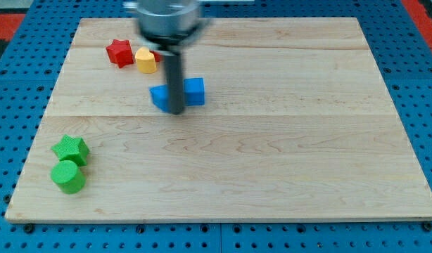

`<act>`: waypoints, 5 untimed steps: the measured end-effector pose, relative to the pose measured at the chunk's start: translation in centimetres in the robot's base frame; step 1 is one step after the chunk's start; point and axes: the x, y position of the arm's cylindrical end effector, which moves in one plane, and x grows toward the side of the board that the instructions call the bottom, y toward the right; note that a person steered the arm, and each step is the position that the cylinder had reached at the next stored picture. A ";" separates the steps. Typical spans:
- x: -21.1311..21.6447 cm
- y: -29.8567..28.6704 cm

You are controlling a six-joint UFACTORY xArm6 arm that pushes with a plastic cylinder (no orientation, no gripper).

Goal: Push the blue blocks bottom to the yellow heart

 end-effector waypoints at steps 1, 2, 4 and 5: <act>0.5 4.5; 2.0 13.1; -2.2 8.7; -1.0 -0.4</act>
